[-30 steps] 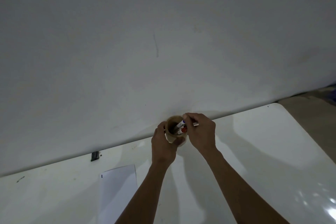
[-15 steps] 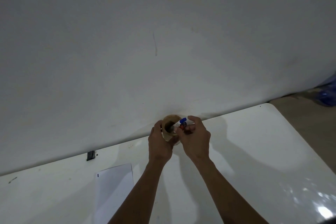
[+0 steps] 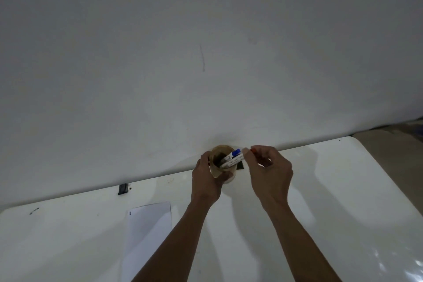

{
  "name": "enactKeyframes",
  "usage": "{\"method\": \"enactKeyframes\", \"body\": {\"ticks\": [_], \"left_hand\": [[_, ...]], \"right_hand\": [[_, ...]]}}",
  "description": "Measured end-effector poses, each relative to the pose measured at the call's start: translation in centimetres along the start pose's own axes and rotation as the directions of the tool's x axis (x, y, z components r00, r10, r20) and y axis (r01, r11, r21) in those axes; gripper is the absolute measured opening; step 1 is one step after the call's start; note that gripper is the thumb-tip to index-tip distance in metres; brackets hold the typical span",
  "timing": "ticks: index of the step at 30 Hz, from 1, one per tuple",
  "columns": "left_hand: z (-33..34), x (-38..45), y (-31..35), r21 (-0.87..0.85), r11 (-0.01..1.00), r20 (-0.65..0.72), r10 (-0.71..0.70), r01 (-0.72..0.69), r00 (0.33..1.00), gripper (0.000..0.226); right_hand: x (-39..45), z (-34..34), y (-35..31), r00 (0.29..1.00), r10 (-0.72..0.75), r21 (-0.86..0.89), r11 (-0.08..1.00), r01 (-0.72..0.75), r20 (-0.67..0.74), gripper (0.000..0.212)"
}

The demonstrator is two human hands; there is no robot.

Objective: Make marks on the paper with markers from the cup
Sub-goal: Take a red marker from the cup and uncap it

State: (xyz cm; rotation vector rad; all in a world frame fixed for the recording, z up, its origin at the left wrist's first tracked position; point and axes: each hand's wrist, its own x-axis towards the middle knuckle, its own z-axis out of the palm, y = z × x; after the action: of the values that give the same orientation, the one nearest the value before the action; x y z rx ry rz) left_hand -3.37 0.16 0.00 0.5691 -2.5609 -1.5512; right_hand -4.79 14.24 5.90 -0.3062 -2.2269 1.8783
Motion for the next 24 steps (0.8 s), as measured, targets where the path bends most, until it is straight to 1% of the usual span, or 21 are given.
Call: {"method": "enactKeyframes", "body": {"ticks": [3,5,6,7,9,10,11,13,15,17,18,19,21,24], "left_hand": [[0.1,-0.1,-0.1,0.034,0.999,-0.017,0.014,-0.013,1.0,0.062],[-0.2,0.0,-0.1,0.049,0.999,0.002,0.001,-0.001,1.0,0.063],[-0.5,-0.1,0.0,0.041,0.999,0.035,-0.019,0.017,0.999,0.067],[-0.9,-0.1,-0.2,0.041,0.999,0.069,-0.034,0.031,0.997,0.071],[-2.2,-0.6,-0.9,0.132,0.99,0.085,-0.068,0.056,0.994,0.076],[-3.2,-1.0,-1.2,0.163,0.985,0.077,-0.074,0.061,0.994,0.071],[-4.3,-1.5,-1.5,0.16,0.985,0.056,-0.08,0.07,0.995,0.062],[-6.6,-2.8,-1.7,0.079,0.991,-0.007,-0.104,0.104,0.995,0.04],[-9.1,-4.1,-1.6,-0.041,0.989,-0.035,-0.141,0.14,0.989,0.026],[-11.6,-5.7,-1.2,-0.198,0.965,-0.02,-0.18,0.172,0.983,0.021],[-12.9,-6.5,-1.0,-0.262,0.948,-0.017,-0.19,0.179,0.982,0.019],[-14.2,-7.3,-1.0,-0.307,0.935,-0.018,-0.192,0.177,0.981,0.018],[-16.7,-8.8,-1.2,-0.353,0.92,-0.022,-0.189,0.169,0.982,0.018],[-20.0,-10.9,-2.4,-0.368,0.912,0.009,-0.193,0.183,0.981,0.021]], "right_hand": [[0.3,-0.7,-0.9,0.999,0.015,0.139,0.99,-0.009,-0.041,0.008],[0.4,-0.9,-1.5,0.998,0.009,0.203,0.979,0.004,-0.064,0.007],[0.4,-1.0,-1.9,0.998,0.01,0.229,0.973,0.005,-0.066,0.008],[0.3,-1.0,-2.4,0.998,0.02,0.257,0.966,-0.005,-0.054,0.01],[-0.2,-0.8,-3.1,0.997,0.078,0.323,0.943,-0.074,0.001,0.013],[-0.6,-0.6,-3.3,0.992,0.12,0.351,0.928,-0.124,0.034,0.013],[-1.1,-0.3,-3.5,0.985,0.158,0.365,0.915,-0.173,0.069,0.012],[-2.5,0.6,-3.7,0.97,0.199,0.348,0.907,-0.237,0.142,0.008],[-4.6,2.0,-3.7,0.952,0.208,0.307,0.912,-0.272,0.224,0.003],[-7.2,3.7,-3.5,0.921,0.235,0.244,0.916,-0.317,0.311,0.014],[-8.6,4.5,-3.4,0.902,0.243,0.205,0.921,-0.33,0.358,0.015],[-10.1,5.2,-3.3,0.881,0.241,0.16,0.931,-0.328,0.406,0.013],[-12.9,6.3,-3.1,0.837,0.216,0.053,0.959,-0.28,0.503,0.01],[-16.4,7.7,-3.1,0.791,0.177,-0.069,0.983,-0.169,0.586,0.017]]}}
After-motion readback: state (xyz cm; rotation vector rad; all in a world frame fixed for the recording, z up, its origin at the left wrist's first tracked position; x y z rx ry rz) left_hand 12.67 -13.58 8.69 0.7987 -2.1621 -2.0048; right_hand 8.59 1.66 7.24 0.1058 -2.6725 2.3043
